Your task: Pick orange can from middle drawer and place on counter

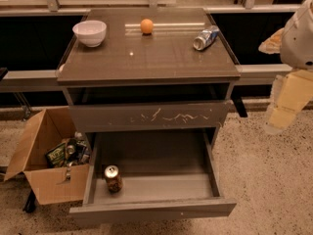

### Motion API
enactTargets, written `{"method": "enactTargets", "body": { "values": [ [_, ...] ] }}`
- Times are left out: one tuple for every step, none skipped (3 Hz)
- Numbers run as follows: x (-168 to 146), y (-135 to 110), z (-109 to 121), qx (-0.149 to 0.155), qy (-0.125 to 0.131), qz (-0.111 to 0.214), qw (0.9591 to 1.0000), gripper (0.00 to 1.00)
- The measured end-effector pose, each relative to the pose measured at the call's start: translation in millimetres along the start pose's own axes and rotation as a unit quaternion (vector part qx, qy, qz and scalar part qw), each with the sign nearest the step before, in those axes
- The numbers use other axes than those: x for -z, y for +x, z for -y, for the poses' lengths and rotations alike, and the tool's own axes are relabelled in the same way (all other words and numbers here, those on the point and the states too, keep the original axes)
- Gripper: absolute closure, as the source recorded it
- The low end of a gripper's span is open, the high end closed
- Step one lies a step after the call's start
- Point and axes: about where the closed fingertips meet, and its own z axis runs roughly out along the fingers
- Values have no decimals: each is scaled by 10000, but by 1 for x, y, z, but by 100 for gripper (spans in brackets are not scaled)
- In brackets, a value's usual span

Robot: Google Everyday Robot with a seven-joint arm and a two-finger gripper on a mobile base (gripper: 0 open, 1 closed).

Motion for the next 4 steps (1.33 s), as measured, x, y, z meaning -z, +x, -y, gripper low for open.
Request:
{"method": "enactTargets", "body": {
  "values": [
    [-44,-12,-10,100,-452,245,9986,0],
    [-95,-28,-36,124,-960,661,9931,0],
    [-146,-51,-74,-111,-1333,1130,9846,0],
    [-199,-87,-102,-480,-1482,1544,9757,0]
  ]
}}
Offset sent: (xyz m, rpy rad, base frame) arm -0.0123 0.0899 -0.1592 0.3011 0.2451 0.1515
